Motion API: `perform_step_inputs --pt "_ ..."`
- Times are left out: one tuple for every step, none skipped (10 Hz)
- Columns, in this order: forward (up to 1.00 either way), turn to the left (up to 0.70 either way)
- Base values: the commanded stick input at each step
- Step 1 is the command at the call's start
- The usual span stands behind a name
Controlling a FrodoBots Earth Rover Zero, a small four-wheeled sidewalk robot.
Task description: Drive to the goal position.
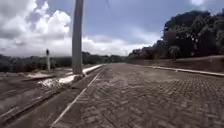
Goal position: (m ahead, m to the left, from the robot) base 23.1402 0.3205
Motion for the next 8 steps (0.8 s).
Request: perform_step_inputs --pt "1.00 0.00" --pt "1.00 0.00" --pt "1.00 0.00" --pt "1.00 0.00" --pt "1.00 0.00" --pt "1.00 0.00" --pt "1.00 0.00" --pt "1.00 0.00"
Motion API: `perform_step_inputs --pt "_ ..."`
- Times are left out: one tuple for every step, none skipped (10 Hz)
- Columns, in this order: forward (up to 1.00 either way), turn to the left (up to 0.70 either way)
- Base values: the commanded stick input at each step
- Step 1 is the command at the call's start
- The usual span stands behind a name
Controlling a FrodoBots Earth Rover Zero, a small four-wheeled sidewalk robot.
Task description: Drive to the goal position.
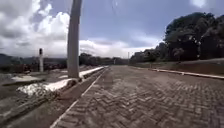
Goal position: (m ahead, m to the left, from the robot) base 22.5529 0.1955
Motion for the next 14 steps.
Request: perform_step_inputs --pt "1.00 0.00" --pt "1.00 0.00" --pt "1.00 0.00" --pt "1.00 0.00" --pt "1.00 0.00" --pt "1.00 0.00" --pt "1.00 0.00" --pt "1.00 0.00" --pt "1.00 0.00" --pt "1.00 0.00" --pt "1.00 0.00" --pt "1.00 0.00" --pt "1.00 0.00" --pt "1.00 0.00"
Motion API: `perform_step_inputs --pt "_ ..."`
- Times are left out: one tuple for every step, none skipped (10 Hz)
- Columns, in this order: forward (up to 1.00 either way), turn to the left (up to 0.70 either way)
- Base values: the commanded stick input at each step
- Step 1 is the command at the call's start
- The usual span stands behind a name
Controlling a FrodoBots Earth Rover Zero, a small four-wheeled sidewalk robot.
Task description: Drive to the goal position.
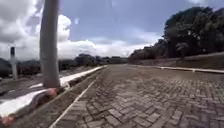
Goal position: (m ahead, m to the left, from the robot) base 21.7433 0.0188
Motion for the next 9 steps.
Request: perform_step_inputs --pt "1.00 0.00" --pt "1.00 0.00" --pt "1.00 0.00" --pt "1.00 0.00" --pt "1.00 0.00" --pt "1.00 0.00" --pt "1.00 0.00" --pt "1.00 0.00" --pt "1.00 0.00"
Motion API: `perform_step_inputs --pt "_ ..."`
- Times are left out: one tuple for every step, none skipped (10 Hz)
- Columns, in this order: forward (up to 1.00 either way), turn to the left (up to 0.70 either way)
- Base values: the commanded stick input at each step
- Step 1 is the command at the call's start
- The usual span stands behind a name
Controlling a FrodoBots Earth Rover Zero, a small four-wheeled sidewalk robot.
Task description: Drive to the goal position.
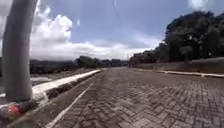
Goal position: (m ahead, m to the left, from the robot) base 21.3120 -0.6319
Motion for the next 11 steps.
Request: perform_step_inputs --pt "1.00 0.00" --pt "1.00 0.00" --pt "1.00 0.00" --pt "1.00 0.00" --pt "1.00 0.00" --pt "1.00 0.00" --pt "1.00 0.00" --pt "1.00 0.00" --pt "1.00 0.00" --pt "1.00 0.00" --pt "1.00 0.00"
